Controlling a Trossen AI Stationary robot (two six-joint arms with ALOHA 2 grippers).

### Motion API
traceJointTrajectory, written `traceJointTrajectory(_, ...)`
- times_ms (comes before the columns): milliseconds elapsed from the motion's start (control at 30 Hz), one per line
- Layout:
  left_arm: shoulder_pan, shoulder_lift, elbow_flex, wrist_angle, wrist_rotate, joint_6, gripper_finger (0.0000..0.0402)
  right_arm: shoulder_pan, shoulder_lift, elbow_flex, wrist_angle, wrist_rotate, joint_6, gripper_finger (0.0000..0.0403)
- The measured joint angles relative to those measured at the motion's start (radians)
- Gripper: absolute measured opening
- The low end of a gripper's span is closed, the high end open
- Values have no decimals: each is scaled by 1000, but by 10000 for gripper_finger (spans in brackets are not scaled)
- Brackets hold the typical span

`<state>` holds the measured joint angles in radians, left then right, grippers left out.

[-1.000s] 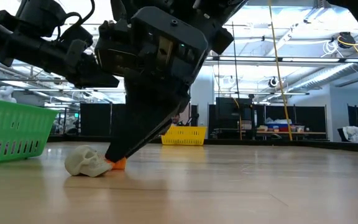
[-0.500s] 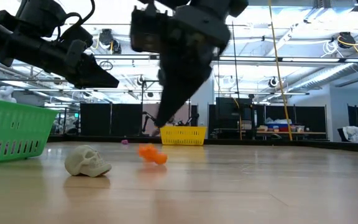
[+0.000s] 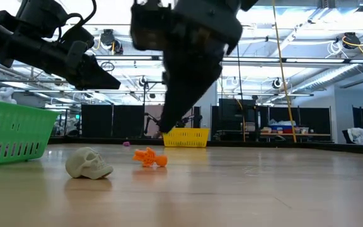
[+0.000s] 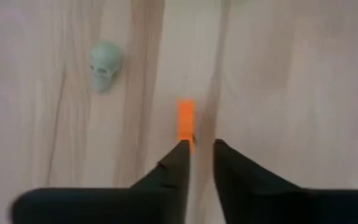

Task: Sort Halloween decoration
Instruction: Put the orange skeleton toy into the blue bin

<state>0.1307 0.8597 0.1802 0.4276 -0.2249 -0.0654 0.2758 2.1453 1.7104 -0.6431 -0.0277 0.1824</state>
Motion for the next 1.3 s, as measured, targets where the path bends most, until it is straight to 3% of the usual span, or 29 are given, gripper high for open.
traceJointTrajectory(200,0,0,0,-1,0,0,145,6,38,1,68,-3,50,137)
traceJointTrajectory(367,0,0,0,-7,0,-2,145,6,70,1,100,-52,64,151)
traceJointTrajectory(500,0,0,0,-17,0,-5,145,-3,79,2,112,-56,65,120)
traceJointTrajectory(733,0,0,0,-18,0,-6,145,-7,80,1,114,-54,53,10)
traceJointTrajectory(1000,5,0,9,-12,15,-33,145,-5,12,0,3,-38,39,2)
traceJointTrajectory(1300,69,1,126,-243,55,1,100,85,-125,1,-330,32,202,1)
